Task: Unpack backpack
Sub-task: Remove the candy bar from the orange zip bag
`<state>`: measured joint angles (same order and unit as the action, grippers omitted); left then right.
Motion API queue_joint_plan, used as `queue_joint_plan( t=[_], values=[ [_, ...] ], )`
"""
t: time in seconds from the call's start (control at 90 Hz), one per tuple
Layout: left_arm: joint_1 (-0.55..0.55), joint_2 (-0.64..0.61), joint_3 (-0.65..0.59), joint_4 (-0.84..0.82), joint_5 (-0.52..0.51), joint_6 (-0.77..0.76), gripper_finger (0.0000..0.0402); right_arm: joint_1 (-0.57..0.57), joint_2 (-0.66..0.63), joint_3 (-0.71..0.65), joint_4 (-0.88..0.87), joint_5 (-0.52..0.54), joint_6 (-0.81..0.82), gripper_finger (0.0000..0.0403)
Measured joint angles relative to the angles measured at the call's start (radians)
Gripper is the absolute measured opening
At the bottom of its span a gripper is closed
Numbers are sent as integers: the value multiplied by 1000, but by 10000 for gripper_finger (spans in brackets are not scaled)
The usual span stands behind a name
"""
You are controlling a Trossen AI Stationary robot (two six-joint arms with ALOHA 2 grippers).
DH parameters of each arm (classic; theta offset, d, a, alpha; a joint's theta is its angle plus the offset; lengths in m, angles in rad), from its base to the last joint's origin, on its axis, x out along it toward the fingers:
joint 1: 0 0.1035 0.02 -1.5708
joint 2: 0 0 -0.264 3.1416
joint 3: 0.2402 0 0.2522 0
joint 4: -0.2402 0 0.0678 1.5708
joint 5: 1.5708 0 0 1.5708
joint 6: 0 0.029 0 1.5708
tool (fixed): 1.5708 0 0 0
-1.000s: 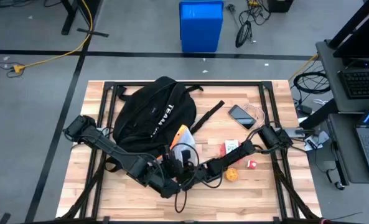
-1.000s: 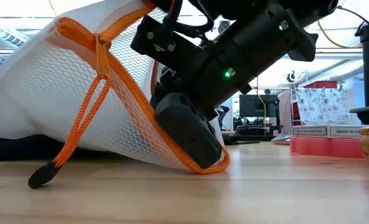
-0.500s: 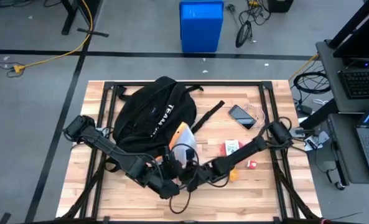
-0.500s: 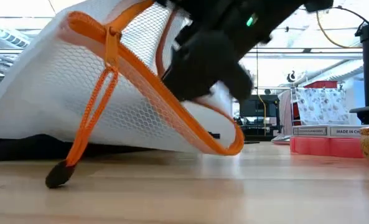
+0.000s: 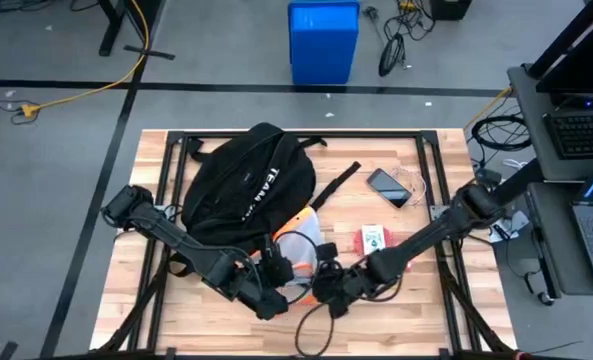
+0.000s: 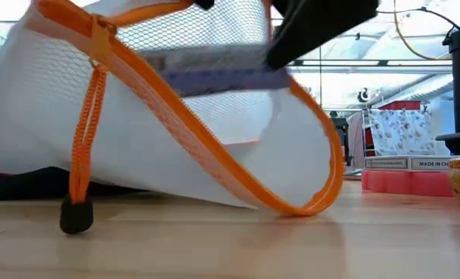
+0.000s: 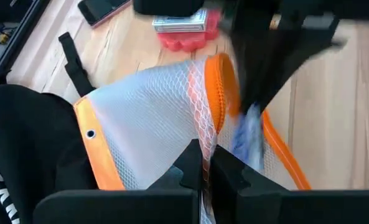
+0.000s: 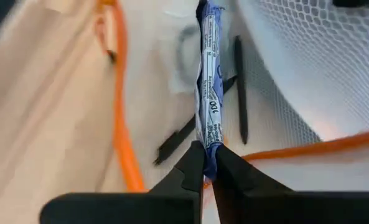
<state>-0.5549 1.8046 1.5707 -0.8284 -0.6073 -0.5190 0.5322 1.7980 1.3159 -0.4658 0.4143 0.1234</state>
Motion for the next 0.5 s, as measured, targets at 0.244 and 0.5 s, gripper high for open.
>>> queue_joint_plan(
  t=[0.244, 0.5],
  values=[
    [0, 0, 0, -4, 0, -1, 0, 58, -76, 0, -155, -64, 114, 0],
    [0, 0, 0, -99, -23, -101, 0, 115, -96, 1, -288, -102, 235, 0]
  ],
)
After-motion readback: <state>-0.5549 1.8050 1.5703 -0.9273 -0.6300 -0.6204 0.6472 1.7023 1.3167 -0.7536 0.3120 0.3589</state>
